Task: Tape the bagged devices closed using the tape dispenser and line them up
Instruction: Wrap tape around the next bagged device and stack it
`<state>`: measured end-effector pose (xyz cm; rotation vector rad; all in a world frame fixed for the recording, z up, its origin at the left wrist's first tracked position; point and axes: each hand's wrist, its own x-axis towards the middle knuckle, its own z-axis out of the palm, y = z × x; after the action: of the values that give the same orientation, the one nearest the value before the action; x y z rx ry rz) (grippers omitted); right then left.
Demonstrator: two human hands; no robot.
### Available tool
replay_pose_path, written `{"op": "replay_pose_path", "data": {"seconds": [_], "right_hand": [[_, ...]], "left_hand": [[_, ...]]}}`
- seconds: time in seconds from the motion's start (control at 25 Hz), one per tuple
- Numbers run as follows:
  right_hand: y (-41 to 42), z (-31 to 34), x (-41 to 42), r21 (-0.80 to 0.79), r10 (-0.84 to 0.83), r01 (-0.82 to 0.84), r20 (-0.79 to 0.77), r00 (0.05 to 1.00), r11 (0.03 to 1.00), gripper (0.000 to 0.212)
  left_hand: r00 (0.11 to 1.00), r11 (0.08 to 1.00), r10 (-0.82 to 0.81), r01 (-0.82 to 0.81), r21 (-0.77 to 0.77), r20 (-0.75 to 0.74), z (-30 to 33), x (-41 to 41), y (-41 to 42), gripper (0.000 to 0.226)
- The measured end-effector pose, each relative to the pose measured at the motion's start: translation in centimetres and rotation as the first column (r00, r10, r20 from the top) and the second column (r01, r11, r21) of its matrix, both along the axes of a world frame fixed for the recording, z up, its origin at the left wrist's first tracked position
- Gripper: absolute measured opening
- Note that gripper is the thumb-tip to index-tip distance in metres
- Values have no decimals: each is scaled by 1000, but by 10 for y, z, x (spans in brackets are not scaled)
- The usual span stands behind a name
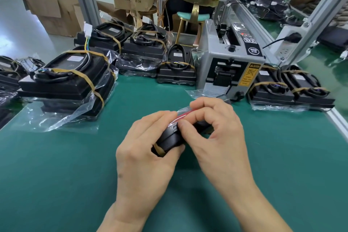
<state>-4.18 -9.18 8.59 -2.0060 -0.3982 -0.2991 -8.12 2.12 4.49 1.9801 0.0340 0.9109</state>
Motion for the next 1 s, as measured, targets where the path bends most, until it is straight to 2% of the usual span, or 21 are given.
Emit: {"op": "replay_pose_path", "data": {"seconds": [0.16,0.28,0.68,0.84,1.0], "right_hand": [[-3,-2,2,60,8,-7,-30,1000,998,16],[-2,0,-1,93,29,-25,-41,999,995,7],[-1,3,-1,61,119,-114,-90,989,992,24],[0,1,0,114,73,-64,-73,995,991,17],[3,-1,-2,99,49,-43,-52,997,994,16]], "left_hand": [[1000,1000,-18,18,14,-4,0,0,2,55],[999,998,-39,38,-44,-12,1,-1,2,52],[999,997,-44,42,-71,-21,4,-1,3,48],[999,998,-49,48,-48,-22,3,-1,2,55],[999,998,-50,49,-43,-18,1,-1,3,54]]}}
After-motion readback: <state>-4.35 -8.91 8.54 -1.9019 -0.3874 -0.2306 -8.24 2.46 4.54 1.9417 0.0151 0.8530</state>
